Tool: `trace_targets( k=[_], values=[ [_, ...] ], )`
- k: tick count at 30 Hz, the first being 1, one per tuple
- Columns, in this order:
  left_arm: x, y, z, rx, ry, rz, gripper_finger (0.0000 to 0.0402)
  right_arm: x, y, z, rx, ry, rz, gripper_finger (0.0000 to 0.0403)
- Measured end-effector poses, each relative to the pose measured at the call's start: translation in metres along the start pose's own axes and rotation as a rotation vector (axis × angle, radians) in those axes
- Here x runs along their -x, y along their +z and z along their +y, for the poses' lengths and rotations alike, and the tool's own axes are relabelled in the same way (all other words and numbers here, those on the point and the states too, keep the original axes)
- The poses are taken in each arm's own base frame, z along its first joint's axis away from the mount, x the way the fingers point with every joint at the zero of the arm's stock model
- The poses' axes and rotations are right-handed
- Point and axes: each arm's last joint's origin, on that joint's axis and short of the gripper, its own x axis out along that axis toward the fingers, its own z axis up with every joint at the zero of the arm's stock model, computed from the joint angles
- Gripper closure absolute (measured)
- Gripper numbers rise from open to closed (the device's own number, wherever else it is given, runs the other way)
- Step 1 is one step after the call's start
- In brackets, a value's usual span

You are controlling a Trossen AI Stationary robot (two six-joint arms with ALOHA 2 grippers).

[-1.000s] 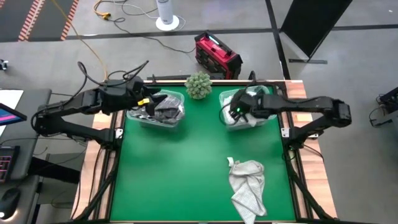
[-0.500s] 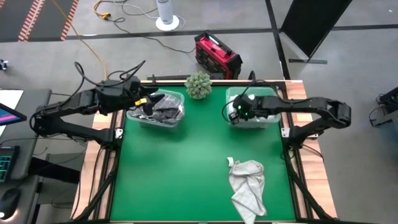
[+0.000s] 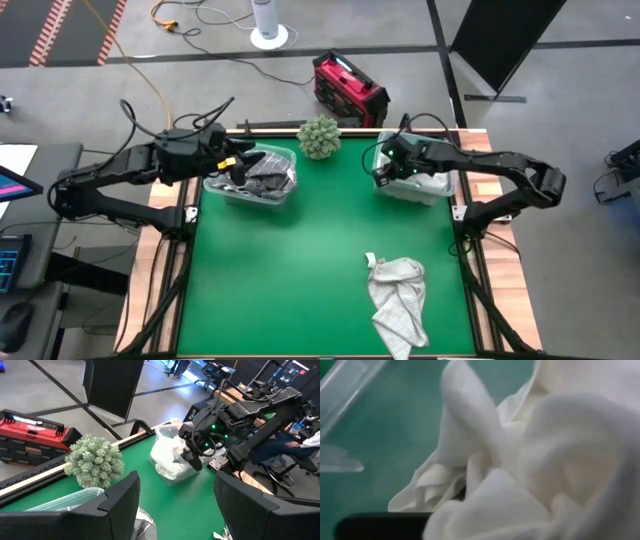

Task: Sort towels by color in basket
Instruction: Put the white towel into the right transparent bin

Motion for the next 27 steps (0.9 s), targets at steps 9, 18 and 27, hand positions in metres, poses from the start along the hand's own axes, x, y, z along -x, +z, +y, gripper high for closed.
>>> trace_targets(
  k=[9, 18, 27],
  values=[
    [0.0, -0.001, -0.001, 0.001, -0.034, 0.019, 0.0158, 0.008, 0.004, 0.002, 0.002, 0.055, 0.067, 0.0196],
    [0.0, -0.001, -0.002, -0.012, -0.07, 0.039, 0.016, 0.051, 0.034, 0.01, 0.134, 0.069, 0.075, 0.0238],
    [0.0, -0.001, -0.002, -0.063, -0.07, 0.037, 0.0162, 0.048, 0.029, 0.01, 0.165, 0.024, 0.076, 0.0216]
  ],
)
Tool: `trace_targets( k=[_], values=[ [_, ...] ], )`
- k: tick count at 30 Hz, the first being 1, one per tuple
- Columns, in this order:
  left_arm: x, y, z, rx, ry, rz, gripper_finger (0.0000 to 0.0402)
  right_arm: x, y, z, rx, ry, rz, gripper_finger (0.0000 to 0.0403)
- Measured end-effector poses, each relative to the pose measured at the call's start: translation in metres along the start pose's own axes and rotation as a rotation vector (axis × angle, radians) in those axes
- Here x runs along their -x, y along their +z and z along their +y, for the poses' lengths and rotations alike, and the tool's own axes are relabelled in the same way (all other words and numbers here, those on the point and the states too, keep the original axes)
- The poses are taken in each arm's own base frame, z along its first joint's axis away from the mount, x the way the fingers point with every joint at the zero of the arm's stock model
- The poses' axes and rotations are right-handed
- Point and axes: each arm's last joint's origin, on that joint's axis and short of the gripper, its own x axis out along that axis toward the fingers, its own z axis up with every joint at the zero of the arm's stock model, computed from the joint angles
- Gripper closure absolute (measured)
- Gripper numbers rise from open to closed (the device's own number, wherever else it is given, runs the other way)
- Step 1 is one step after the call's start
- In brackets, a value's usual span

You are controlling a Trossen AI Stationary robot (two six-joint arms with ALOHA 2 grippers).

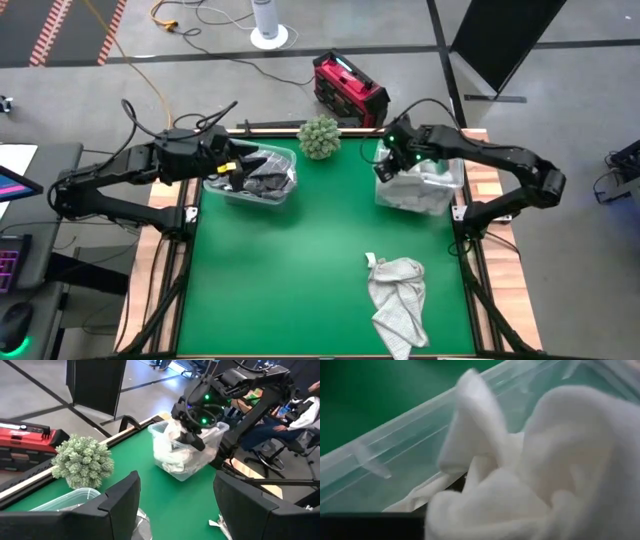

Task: Sort towels by color in basket
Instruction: Put the white towel into the right transparent bin

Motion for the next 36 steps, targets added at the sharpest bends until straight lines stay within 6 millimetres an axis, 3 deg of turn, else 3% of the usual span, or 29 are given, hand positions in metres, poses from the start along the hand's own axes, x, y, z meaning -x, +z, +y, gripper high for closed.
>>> trace_targets(
  k=[4, 11, 18, 23, 25, 32, 36],
  values=[
    [0.0, 0.0, 0.0, -0.032, 0.005, -0.003, 0.0162, -0.006, -0.012, 0.009, 0.073, 0.023, 0.047, 0.0245],
    [0.0, 0.0, 0.001, -0.065, 0.028, -0.013, 0.0162, -0.005, -0.018, 0.024, 0.157, 0.051, 0.039, 0.0258],
    [0.0, 0.0, 0.001, -0.066, 0.031, -0.014, 0.0162, -0.003, -0.016, 0.037, 0.193, 0.074, -0.053, 0.0354],
    [0.0, 0.0, 0.001, -0.066, 0.031, -0.015, 0.0162, -0.001, -0.017, 0.046, 0.223, 0.098, -0.087, 0.0357],
    [0.0, 0.0, 0.001, -0.063, 0.031, -0.014, 0.0162, -0.001, -0.019, 0.047, 0.228, 0.092, -0.071, 0.0329],
    [0.0, 0.0, 0.001, -0.062, 0.031, -0.014, 0.0162, -0.002, -0.025, 0.04, 0.229, 0.05, 0.006, 0.0121],
    [0.0, 0.0, 0.001, -0.055, 0.025, -0.012, 0.0162, 0.003, -0.028, 0.031, 0.176, 0.01, 0.089, 0.004]
  ],
)
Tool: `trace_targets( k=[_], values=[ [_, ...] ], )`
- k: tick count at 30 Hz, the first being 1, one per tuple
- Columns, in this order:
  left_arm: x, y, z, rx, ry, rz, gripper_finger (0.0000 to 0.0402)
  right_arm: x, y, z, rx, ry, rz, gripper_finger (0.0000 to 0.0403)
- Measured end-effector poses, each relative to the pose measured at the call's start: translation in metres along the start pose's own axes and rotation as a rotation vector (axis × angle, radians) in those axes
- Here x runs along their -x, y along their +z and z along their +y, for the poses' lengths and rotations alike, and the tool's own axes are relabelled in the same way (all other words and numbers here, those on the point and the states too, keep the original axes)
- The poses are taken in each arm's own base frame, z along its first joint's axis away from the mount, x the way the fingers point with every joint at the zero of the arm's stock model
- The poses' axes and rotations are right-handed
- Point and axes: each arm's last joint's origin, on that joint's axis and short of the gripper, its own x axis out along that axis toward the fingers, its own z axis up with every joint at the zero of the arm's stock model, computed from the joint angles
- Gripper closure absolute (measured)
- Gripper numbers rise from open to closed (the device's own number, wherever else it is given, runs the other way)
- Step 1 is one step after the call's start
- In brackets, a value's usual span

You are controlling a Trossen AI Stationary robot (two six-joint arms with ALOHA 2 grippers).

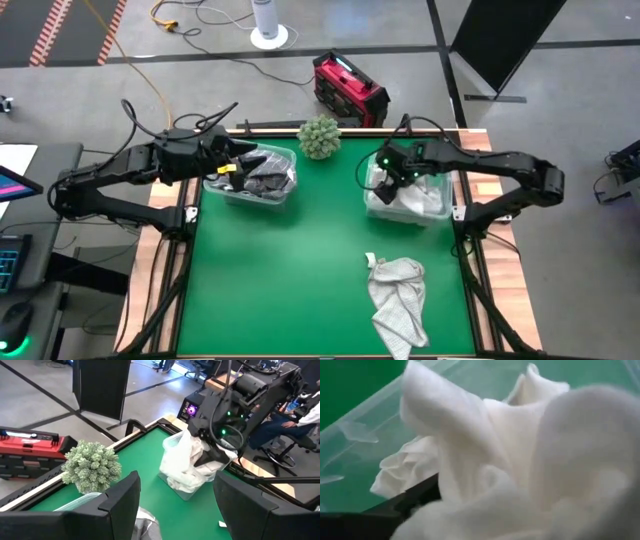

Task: Sort towels by color in basket
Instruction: Put the white towel into the right transparent bin

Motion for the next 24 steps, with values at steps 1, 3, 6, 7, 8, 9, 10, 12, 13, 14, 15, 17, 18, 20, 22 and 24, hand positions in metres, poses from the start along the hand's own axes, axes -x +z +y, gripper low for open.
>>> trace_targets(
  k=[1, 3, 6, 7, 8, 9, 10, 12, 13, 14, 15, 17, 18, 20, 22, 24],
  values=[
    [0.0, 0.0, 0.0, 0.003, -0.003, 0.001, 0.0162, 0.003, 0.001, -0.001, -0.014, 0.0, 0.01, 0.0026],
    [0.0, 0.0, 0.0, 0.005, -0.009, 0.004, 0.0162, 0.012, 0.002, -0.003, -0.025, 0.011, 0.017, 0.0011],
    [0.0, 0.0, 0.0, 0.006, -0.011, 0.004, 0.0162, 0.027, 0.004, -0.003, -0.044, 0.024, 0.003, 0.0012],
    [0.0, 0.0, 0.0, 0.007, -0.012, 0.005, 0.0162, 0.032, 0.005, -0.003, -0.051, 0.026, -0.002, 0.0014],
    [0.0, 0.0, 0.0, 0.007, -0.014, 0.005, 0.0162, 0.038, 0.006, -0.003, -0.062, 0.03, -0.006, 0.0016],
    [0.0, 0.0, 0.0, 0.007, -0.014, 0.006, 0.0162, 0.044, 0.006, -0.003, -0.078, 0.034, -0.012, 0.0018],
    [0.0, 0.0, 0.0, 0.007, -0.016, 0.006, 0.0162, 0.05, 0.006, -0.004, -0.094, 0.037, -0.019, 0.0018],
    [0.0, 0.0, 0.0, 0.007, -0.016, 0.007, 0.0162, 0.061, 0.006, -0.005, -0.136, 0.049, -0.042, 0.0018],
    [0.0, 0.0, 0.0, 0.006, -0.015, 0.007, 0.0162, 0.066, 0.006, -0.005, -0.159, 0.054, -0.05, 0.0018],
    [0.0, 0.0, 0.0, 0.004, -0.015, 0.007, 0.0162, 0.069, 0.005, -0.006, -0.181, 0.06, -0.061, 0.0018],
    [0.0, 0.0, 0.0, -0.001, -0.015, 0.007, 0.0162, 0.073, 0.005, -0.006, -0.202, 0.07, -0.075, 0.0018],
    [0.0, 0.0, 0.0, -0.006, -0.015, 0.008, 0.0162, 0.082, 0.002, -0.008, -0.239, 0.097, -0.102, 0.0018],
    [0.0, 0.0, 0.0, -0.006, -0.015, 0.008, 0.0162, 0.087, 0.0, -0.008, -0.251, 0.116, -0.12, 0.002],
    [0.0, 0.0, 0.0, -0.008, -0.015, 0.008, 0.0162, 0.099, -0.004, -0.01, -0.274, 0.173, -0.168, 0.0023],
    [0.0, 0.0, 0.0, -0.009, -0.015, 0.008, 0.0162, 0.113, -0.008, -0.013, -0.297, 0.235, -0.236, 0.0025],
    [0.0, 0.0, 0.0, -0.009, -0.02, 0.011, 0.0162, 0.127, -0.015, -0.019, -0.333, 0.274, -0.307, 0.0026]
  ],
)
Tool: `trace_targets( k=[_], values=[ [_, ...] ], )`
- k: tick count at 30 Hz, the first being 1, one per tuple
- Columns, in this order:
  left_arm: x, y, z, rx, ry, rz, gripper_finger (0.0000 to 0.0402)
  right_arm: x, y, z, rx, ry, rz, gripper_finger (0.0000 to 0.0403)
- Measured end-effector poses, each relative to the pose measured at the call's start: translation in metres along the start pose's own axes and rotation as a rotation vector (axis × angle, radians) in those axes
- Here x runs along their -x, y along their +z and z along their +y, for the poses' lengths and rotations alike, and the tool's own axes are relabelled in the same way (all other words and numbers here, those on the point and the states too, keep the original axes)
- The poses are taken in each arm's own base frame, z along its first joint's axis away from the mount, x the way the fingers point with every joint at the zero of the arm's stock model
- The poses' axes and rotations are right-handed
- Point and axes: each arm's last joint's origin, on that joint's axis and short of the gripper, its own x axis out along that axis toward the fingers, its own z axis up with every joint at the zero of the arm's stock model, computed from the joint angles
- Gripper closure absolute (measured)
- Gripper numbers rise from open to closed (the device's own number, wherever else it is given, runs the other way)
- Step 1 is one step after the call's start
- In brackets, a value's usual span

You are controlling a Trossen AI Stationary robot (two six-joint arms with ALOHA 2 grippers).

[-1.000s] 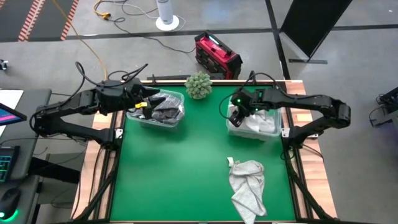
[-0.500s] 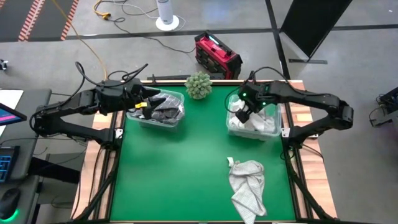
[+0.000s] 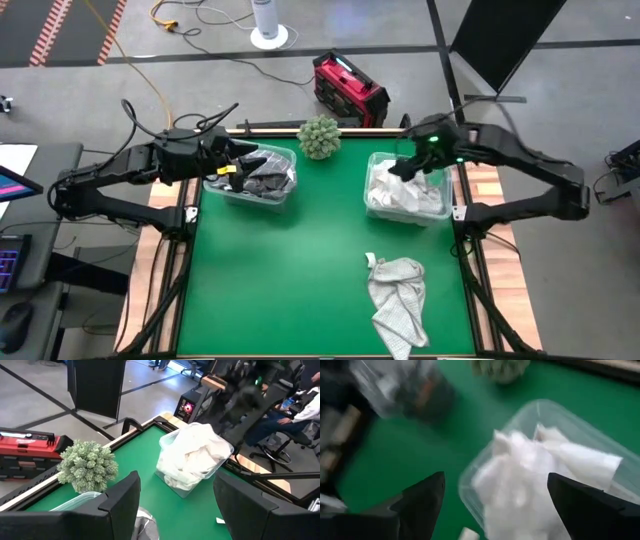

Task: Sort towels by color in basket
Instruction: Put the white towel into the right transparent bin

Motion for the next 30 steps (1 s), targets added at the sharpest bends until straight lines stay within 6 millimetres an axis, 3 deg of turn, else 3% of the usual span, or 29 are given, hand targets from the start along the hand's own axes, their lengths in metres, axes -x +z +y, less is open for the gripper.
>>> trace_targets(
  k=[6, 11, 14, 18, 24, 30],
  values=[
    [0.0, 0.0, 0.0, -0.001, -0.002, 0.001, 0.0162, 0.041, -0.006, -0.014, -0.122, 0.073, -0.138, 0.0026],
    [0.0, 0.001, 0.0, -0.007, -0.005, -0.006, 0.0162, 0.039, -0.006, -0.011, -0.155, 0.123, -0.112, 0.0027],
    [-0.001, 0.002, -0.001, -0.006, -0.012, -0.024, 0.0162, 0.014, -0.007, -0.013, -0.162, 0.094, -0.042, 0.0027],
    [-0.002, 0.007, -0.004, -0.024, -0.029, -0.067, 0.0162, -0.036, -0.017, -0.019, -0.197, 0.147, 0.036, 0.0027],
    [-0.002, 0.009, -0.004, -0.025, -0.037, -0.09, 0.0162, -0.106, -0.057, -0.05, -0.317, 0.15, 0.101, 0.0027],
    [-0.002, 0.008, -0.004, -0.049, -0.035, -0.086, 0.0162, -0.142, -0.09, -0.076, -0.404, 0.205, 0.078, 0.0027]
  ],
)
